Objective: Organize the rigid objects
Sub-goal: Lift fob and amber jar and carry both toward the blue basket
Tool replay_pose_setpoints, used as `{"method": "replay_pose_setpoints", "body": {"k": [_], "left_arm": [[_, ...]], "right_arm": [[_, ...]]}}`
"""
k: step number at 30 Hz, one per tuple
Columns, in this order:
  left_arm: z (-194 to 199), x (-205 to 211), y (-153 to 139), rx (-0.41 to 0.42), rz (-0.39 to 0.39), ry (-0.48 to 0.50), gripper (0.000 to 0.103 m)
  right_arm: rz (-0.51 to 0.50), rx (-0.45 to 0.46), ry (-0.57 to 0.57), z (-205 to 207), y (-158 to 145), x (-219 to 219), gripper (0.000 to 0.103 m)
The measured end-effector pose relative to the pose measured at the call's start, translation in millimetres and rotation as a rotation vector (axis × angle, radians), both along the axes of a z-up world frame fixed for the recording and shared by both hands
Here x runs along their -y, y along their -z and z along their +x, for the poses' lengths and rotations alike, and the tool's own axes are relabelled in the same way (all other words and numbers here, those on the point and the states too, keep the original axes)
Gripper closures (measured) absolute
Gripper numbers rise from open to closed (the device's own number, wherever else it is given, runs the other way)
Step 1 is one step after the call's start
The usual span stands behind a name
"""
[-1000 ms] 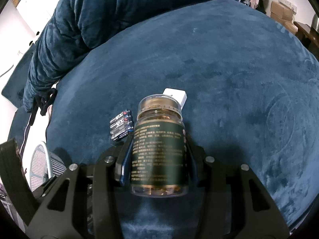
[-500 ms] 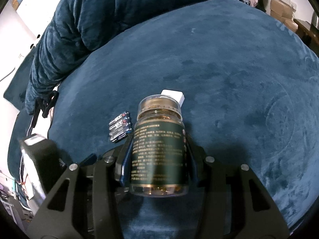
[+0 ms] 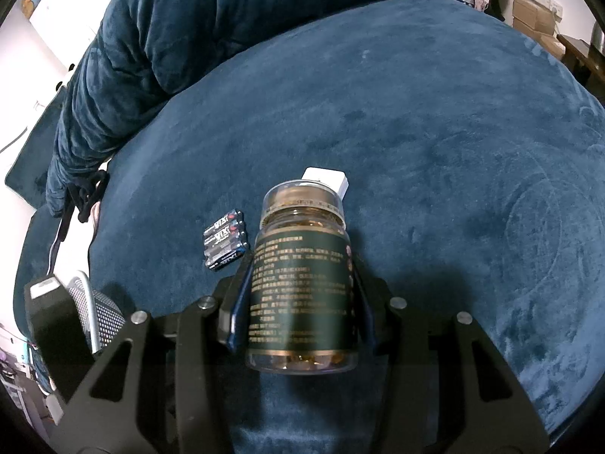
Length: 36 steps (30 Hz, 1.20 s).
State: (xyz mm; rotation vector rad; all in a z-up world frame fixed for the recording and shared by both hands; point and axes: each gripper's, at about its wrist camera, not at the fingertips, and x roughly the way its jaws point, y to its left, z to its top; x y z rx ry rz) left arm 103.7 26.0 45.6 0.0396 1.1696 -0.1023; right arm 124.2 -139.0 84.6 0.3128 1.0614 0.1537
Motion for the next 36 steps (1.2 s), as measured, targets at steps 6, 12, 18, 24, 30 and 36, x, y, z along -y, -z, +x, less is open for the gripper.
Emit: {"method": "replay_pose_setpoints", "body": {"k": [6,12,18,24,30,36], "left_arm": [[-6.5,-14.0,12.5,-0.011,-0.055,-0.012,0.051],[-9.2,-21.4,12.9,-0.03,-0.09,0.016,0.051],[-21.9,-24.9,11.2,-0.031,-0.094,0.027,0.059],[-27.7,-24.6,-2.8,0.017,-0.127,0.001,0.062],[-33.9,-29.8,-30.3,0.087,-0.115,-0.021,0.063],[-59.3,-56.2,-59.9,0.139,-0.121,-0.084,0.063]], "right_arm": [[0.007,-0.01,0.003,0.4,2.7,1.5,0.056],[0.01,-0.015,0.003,1.4,3.9,0.7,0.056],[0.012,-0.015,0.004,0.4,4.0,1.4,0.056],[0.009,-0.013,-0.006,-1.8,2.6,-0.8,0.056],[0.013,0.012,-0.021,-10.1,-7.2,-10.3,0.056],[-0.004,0.048,-0.09,-24.6,-21.3,-39.7,0.056]]}}
